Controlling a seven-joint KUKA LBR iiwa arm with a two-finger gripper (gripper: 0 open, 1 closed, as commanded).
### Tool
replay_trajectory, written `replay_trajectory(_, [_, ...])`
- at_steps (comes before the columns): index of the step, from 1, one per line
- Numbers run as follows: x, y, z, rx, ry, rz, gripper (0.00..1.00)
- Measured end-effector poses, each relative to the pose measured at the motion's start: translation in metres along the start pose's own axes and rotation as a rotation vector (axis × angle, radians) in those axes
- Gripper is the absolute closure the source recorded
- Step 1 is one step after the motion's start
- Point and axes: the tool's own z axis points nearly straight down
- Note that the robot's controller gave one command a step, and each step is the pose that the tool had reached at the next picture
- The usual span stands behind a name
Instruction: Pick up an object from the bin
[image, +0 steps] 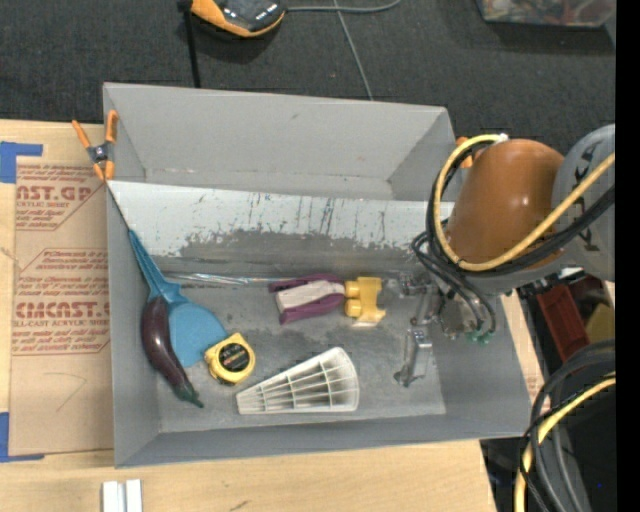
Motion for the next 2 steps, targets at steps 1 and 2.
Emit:
replay_trajectory(1, [-0.001, 0.000, -0.005, 0.001, -0.008, -0.001, 0.00])
replay_trajectory(2, [-0.015, 0.011, 0.028, 0.002, -0.013, -0.057, 0.00])
